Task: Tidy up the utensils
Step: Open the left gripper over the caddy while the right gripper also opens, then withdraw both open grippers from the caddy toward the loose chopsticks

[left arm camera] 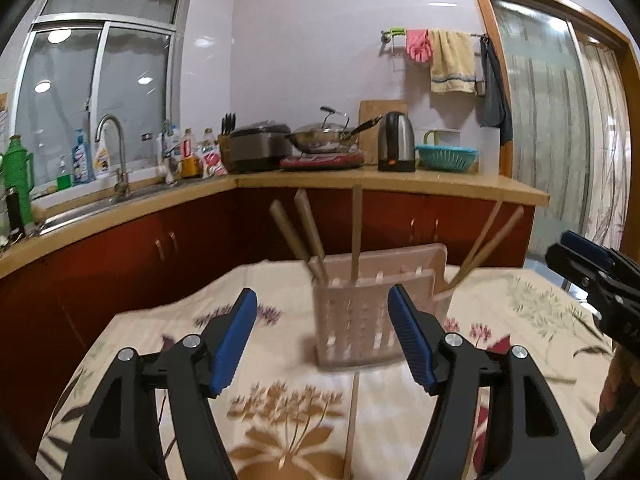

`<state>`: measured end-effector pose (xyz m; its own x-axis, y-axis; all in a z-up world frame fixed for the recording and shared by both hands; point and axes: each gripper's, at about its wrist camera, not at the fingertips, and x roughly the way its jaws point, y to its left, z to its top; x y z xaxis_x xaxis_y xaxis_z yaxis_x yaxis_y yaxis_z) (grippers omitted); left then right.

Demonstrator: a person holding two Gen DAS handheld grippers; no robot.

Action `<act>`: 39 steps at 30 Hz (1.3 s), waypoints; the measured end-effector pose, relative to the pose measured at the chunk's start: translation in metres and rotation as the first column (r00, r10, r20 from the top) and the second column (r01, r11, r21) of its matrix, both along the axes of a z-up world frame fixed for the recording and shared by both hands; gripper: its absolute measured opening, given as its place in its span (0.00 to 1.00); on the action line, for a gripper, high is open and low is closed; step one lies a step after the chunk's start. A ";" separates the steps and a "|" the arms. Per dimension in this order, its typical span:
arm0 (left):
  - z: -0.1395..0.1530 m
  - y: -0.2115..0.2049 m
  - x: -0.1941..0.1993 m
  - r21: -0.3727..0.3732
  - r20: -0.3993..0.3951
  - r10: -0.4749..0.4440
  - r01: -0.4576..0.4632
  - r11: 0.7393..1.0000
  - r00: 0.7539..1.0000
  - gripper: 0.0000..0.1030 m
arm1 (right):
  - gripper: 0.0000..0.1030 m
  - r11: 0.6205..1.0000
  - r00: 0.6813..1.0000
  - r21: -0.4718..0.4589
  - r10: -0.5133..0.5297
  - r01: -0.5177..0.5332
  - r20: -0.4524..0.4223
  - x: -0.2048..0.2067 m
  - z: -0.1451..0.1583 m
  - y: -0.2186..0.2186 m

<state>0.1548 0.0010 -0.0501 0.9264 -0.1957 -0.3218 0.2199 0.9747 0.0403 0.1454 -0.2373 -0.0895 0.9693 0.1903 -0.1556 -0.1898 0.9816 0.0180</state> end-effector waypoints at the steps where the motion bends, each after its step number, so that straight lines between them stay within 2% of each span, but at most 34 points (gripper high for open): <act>1: -0.006 0.003 -0.007 0.003 -0.011 0.008 -0.008 1.000 1.000 0.64 | 0.56 1.000 1.000 0.003 -0.006 0.006 -0.010 -0.005 -0.006 0.000; 12: -0.057 0.035 -0.054 0.025 -0.121 0.092 -0.090 0.996 0.988 0.64 | 0.56 1.000 0.984 0.009 -0.014 0.016 -0.177 -0.048 -0.083 0.021; 18: -0.070 0.051 -0.071 0.027 -0.146 0.124 -0.121 0.992 0.981 0.64 | 0.56 1.000 0.968 0.010 0.028 -0.026 -0.251 -0.058 -0.116 0.043; 25: -0.079 0.064 -0.081 0.033 -0.170 0.146 -0.143 0.989 0.975 0.64 | 0.56 0.996 0.950 -0.028 0.071 -0.083 -0.303 -0.063 -0.135 0.064; 32: -0.082 0.065 -0.081 0.025 -0.184 0.143 -0.141 0.990 0.973 0.64 | 0.56 0.993 0.931 -0.075 0.060 -0.093 -0.360 -0.057 -0.145 0.074; 39: -0.085 0.063 -0.080 0.026 -0.192 0.140 -0.138 0.990 0.971 0.64 | 0.56 0.991 0.914 -0.079 0.070 -0.110 -0.399 -0.054 -0.153 0.076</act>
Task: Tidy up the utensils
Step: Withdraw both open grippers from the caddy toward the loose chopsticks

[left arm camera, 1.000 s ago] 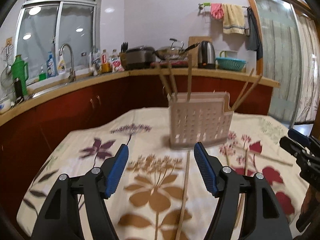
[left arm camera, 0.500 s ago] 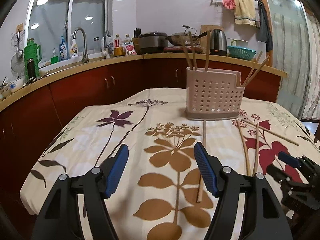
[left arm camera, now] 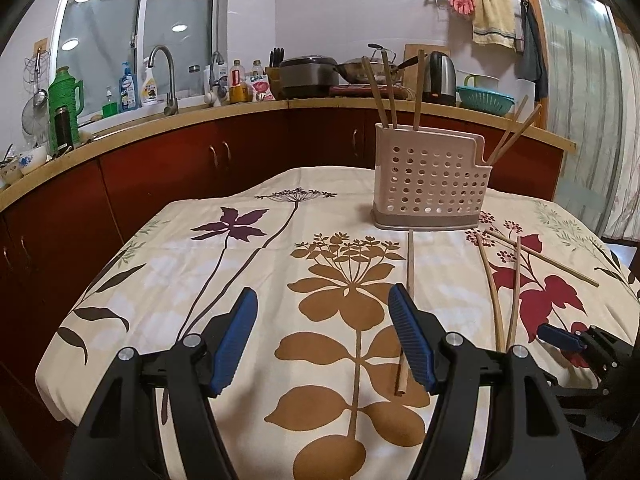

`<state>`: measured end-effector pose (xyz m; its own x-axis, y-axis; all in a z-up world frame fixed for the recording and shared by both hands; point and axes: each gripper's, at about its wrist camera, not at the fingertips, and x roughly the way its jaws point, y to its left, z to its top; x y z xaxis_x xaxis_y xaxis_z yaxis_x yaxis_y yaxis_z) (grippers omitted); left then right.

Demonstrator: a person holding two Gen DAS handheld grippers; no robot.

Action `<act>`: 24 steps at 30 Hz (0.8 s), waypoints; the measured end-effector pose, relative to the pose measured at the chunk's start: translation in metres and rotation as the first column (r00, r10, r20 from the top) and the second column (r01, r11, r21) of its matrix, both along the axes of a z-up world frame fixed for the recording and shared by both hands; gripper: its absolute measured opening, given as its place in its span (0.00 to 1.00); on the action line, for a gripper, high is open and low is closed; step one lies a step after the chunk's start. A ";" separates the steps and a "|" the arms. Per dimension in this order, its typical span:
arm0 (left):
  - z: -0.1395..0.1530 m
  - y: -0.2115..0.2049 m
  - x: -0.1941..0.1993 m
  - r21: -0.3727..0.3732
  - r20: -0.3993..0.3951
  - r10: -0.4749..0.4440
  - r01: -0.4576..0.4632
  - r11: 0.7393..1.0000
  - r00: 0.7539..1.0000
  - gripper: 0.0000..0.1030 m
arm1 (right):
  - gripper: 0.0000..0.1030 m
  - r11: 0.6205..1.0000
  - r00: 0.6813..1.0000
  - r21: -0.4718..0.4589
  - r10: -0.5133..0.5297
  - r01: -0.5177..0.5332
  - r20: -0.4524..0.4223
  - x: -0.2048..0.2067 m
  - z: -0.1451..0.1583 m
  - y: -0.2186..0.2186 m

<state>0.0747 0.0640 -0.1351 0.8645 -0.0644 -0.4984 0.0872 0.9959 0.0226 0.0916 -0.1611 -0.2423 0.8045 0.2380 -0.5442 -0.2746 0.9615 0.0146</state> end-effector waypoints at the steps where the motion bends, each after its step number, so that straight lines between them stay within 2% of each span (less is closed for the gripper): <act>1: 0.000 0.000 0.000 0.000 -0.001 0.000 0.000 1.000 1.000 0.64 | 0.56 1.000 1.000 -0.001 0.001 -0.001 0.000 0.000 0.000 0.000; 13: -0.003 0.000 0.002 -0.002 -0.008 0.001 -0.001 1.000 1.000 0.64 | 0.56 1.000 1.000 -0.027 0.001 -0.001 -0.005 0.000 -0.002 0.005; 24: -0.007 0.000 0.003 0.002 -0.019 0.000 0.000 1.000 1.000 0.64 | 0.54 0.994 0.994 -0.022 -0.108 0.108 -0.006 0.005 -0.001 -0.020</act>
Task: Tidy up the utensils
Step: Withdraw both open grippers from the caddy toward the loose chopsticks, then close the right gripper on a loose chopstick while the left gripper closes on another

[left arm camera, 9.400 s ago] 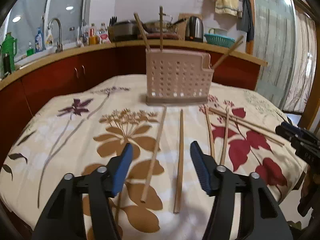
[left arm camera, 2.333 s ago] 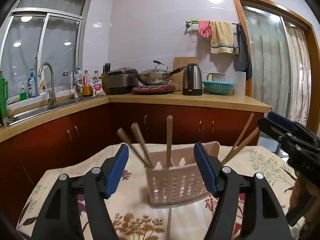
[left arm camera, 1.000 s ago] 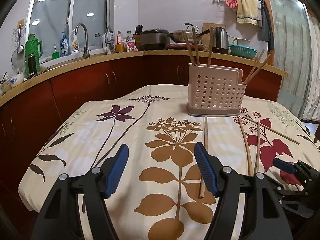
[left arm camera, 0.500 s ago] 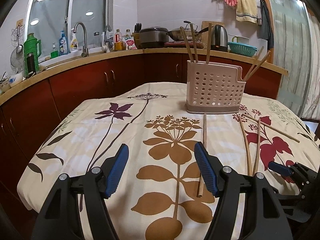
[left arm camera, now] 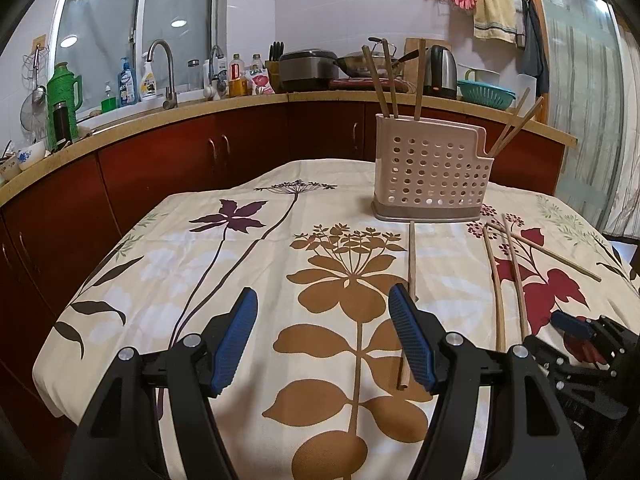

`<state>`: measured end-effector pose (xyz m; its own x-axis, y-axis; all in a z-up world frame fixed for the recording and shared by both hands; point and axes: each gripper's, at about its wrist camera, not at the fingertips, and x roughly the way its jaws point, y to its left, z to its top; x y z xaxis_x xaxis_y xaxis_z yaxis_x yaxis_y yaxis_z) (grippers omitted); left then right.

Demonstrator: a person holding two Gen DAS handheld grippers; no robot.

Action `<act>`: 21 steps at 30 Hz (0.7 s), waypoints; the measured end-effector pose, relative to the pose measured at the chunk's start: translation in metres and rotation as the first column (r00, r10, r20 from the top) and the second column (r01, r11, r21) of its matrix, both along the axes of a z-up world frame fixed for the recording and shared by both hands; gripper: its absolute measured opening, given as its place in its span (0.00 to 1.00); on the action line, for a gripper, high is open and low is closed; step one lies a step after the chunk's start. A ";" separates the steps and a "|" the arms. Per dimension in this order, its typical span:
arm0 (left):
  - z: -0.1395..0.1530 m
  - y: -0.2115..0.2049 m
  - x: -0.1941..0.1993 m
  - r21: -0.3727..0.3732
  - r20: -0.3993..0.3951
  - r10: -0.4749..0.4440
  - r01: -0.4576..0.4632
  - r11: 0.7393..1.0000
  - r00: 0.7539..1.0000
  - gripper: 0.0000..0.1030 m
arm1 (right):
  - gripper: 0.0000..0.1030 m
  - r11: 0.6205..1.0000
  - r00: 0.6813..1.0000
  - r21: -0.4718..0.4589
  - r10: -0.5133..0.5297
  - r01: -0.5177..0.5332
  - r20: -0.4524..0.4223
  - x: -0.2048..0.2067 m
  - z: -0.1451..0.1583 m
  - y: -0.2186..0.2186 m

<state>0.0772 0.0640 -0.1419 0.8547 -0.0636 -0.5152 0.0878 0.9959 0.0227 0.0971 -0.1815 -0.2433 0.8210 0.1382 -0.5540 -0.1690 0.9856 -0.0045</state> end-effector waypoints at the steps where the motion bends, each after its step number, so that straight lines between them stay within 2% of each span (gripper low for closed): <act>1: 0.000 0.000 0.000 0.001 -0.001 -0.001 0.001 1.000 1.000 0.64 | 0.53 1.000 1.000 0.000 -0.005 0.005 0.000 0.000 0.000 -0.001; 7: -0.003 -0.002 0.000 0.002 -0.009 -0.005 0.005 1.000 1.000 0.64 | 0.41 1.000 1.000 0.006 -0.019 0.019 -0.001 0.002 0.001 -0.009; 9: -0.003 -0.003 0.000 0.003 -0.014 -0.008 0.008 1.000 1.000 0.64 | 0.31 1.000 1.000 0.008 -0.019 0.019 -0.005 0.003 0.002 -0.011; 11: -0.004 -0.005 0.000 0.003 -0.017 -0.014 0.014 1.000 1.000 0.64 | 0.16 1.000 1.000 0.016 -0.021 0.021 -0.014 0.004 0.003 -0.015; 14: -0.006 -0.008 0.000 0.005 -0.024 -0.024 0.024 1.000 0.999 0.64 | 0.05 0.999 0.999 0.023 -0.031 0.031 -0.023 0.005 0.003 -0.023; 21: -0.012 -0.021 0.000 0.003 -0.053 -0.066 0.066 0.998 0.996 0.64 | 0.04 0.994 0.995 0.038 -0.097 0.098 -0.034 0.002 0.004 -0.051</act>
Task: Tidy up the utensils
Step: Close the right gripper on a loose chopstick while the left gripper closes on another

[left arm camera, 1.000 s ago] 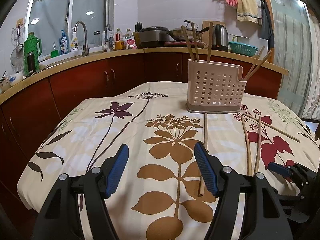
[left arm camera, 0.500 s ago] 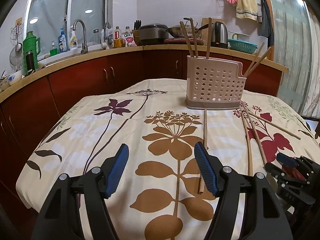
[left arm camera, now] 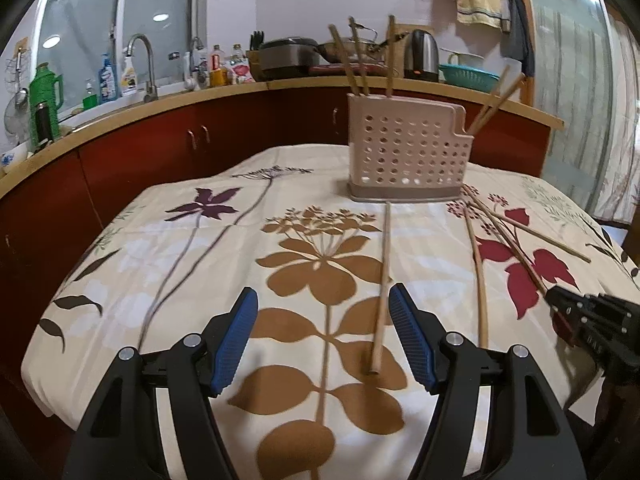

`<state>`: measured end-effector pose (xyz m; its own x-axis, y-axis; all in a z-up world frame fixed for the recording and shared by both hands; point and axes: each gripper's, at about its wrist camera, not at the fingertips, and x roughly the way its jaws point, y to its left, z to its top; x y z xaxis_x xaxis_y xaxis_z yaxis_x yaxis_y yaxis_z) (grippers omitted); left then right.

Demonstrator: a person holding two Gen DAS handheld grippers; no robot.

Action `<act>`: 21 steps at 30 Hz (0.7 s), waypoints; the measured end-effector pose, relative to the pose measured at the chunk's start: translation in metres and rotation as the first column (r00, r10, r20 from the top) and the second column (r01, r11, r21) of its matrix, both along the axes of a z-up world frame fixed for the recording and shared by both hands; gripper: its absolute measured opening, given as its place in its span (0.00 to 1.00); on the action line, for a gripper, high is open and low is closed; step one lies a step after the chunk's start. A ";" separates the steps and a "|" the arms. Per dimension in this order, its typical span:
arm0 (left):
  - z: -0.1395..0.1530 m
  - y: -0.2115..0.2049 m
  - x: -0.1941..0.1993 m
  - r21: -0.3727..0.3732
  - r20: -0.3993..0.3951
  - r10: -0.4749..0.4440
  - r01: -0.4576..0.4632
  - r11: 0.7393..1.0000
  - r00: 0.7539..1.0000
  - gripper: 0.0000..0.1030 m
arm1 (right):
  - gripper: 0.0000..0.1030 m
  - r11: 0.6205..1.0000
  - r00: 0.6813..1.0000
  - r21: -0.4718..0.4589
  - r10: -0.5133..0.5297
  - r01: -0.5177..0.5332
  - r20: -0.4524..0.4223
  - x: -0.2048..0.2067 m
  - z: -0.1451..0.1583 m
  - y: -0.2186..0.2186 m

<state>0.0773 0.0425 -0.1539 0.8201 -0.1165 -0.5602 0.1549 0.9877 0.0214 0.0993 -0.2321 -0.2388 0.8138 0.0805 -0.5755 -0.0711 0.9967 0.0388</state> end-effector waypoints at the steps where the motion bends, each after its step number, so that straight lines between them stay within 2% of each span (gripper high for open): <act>1: -0.002 -0.002 0.001 -0.003 -0.009 -0.009 0.009 1.000 1.000 0.64 | 0.04 1.000 1.000 -0.002 -0.011 0.011 0.000 -0.001 0.000 -0.005; 7: -0.017 -0.018 0.007 0.001 -0.083 -0.052 0.052 0.999 0.995 0.64 | 0.02 0.996 0.997 0.019 -0.083 0.083 -0.005 -0.007 -0.001 -0.039; 9: -0.021 -0.023 0.008 0.013 -0.103 -0.059 0.061 0.998 0.993 0.64 | 0.06 0.996 0.997 0.044 -0.078 0.078 -0.001 -0.010 -0.001 -0.045; 10: -0.021 -0.024 0.009 0.015 -0.100 -0.057 0.059 0.998 0.993 0.64 | 0.13 0.996 0.997 0.055 -0.077 0.076 0.007 -0.012 0.000 -0.047; 11: -0.021 -0.024 0.009 0.013 -0.100 -0.056 0.058 0.998 0.993 0.64 | 0.24 0.995 0.997 0.069 -0.073 0.071 0.015 -0.014 0.000 -0.048; 12: -0.021 -0.025 0.010 0.012 -0.107 -0.055 0.057 0.998 0.993 0.64 | 0.28 0.994 0.998 0.085 -0.064 0.062 0.027 -0.014 0.001 -0.048; 17: -0.024 -0.028 0.014 0.019 -0.125 -0.051 0.053 0.998 0.991 0.64 | 0.31 0.998 0.999 0.068 -0.001 -0.002 0.048 -0.004 0.004 -0.033; 21: -0.027 -0.028 0.020 0.012 -0.149 -0.045 0.047 0.999 0.988 0.64 | 0.31 1.000 0.999 0.011 0.011 -0.011 0.037 0.009 -0.002 -0.022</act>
<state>0.0968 0.0148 -0.1805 0.7214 -0.1428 -0.6776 0.2027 0.9792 0.0095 0.1085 -0.2545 -0.2412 0.8336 0.0956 -0.5440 -0.0836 0.9954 0.0469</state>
